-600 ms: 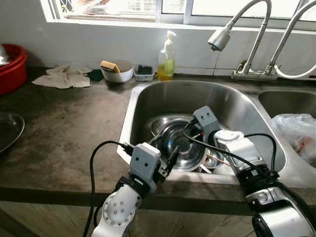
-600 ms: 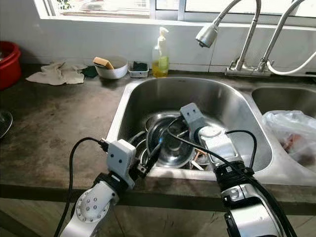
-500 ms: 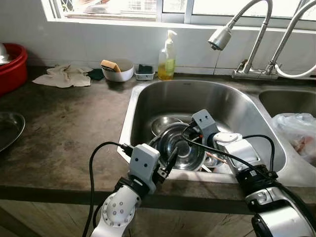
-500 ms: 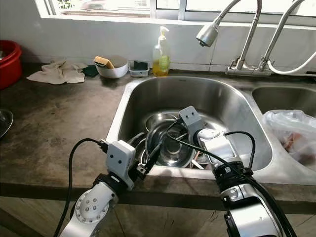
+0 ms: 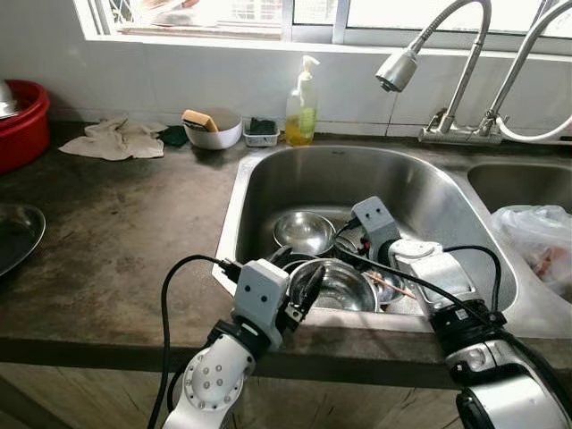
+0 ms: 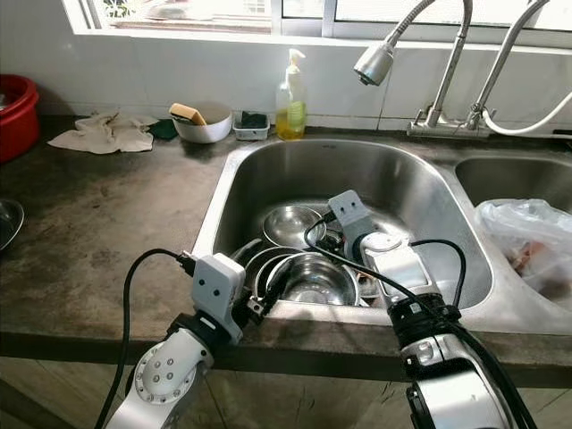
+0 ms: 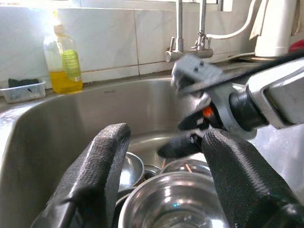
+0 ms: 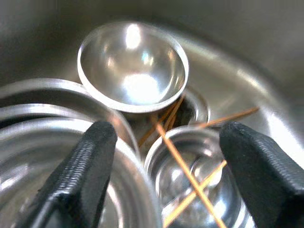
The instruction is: Kitchen organization
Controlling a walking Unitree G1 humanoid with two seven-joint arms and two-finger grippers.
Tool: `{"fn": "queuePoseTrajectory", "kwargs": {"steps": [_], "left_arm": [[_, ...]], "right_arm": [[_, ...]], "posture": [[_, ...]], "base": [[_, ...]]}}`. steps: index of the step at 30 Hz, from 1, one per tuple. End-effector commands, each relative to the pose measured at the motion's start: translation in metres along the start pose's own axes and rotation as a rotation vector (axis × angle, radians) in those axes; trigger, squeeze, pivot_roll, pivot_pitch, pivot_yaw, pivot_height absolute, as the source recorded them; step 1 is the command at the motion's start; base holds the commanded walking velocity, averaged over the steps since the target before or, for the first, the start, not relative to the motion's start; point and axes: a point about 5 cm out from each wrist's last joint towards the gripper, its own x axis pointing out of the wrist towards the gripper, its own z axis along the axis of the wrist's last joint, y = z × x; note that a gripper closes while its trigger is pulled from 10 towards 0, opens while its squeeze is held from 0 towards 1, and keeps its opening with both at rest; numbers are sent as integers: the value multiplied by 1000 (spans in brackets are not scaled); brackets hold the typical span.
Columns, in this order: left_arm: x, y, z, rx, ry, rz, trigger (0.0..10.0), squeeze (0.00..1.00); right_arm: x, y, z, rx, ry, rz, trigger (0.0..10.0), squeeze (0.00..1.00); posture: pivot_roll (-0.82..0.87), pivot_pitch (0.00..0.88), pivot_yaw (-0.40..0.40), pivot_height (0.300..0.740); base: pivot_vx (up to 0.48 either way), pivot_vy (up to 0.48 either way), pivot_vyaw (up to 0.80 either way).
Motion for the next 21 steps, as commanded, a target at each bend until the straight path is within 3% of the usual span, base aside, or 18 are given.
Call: {"fn": "queuePoseTrajectory", "kwargs": {"steps": [1,8,9,11,12,14,16,21], "left_arm": [[2,1,2,13,-1,-1,10000,0],[4,1,2,13,-4,1,10000,0],[6,2,1,13,-5,3,10000,0],[6,3,1,14,-5,4,10000,0],[8,3,0,16,-7,5,10000,0],[8,4,0,17,-8,6,10000,0],[10,6,1,22,-12,10,10000,0],[10,9,1,29,-15,16,10000,0]], "right_arm": [[-10,-2,17,22,-119,-43,10000,0],[-23,-3,32,62,-253,-129,10000,0],[-39,-2,44,95,-383,-182,10000,0],[-47,-1,49,106,-435,-203,10000,0],[-62,-3,54,109,-523,-264,10000,0],[-67,-2,55,116,-545,-276,10000,0],[-83,4,47,133,-597,-285,10000,0],[-97,13,32,129,-625,-279,10000,0]], "posture": [[26,40,-49,740],[18,37,-45,740],[11,29,-41,740],[8,26,-40,740],[4,23,-38,740],[1,18,-38,740],[-2,9,-36,740],[-3,4,-32,740]], "base": [[0,0,0],[0,0,0],[0,0,0],[0,0,0],[0,0,0],[0,0,0],[0,0,0],[0,0,0]]}}
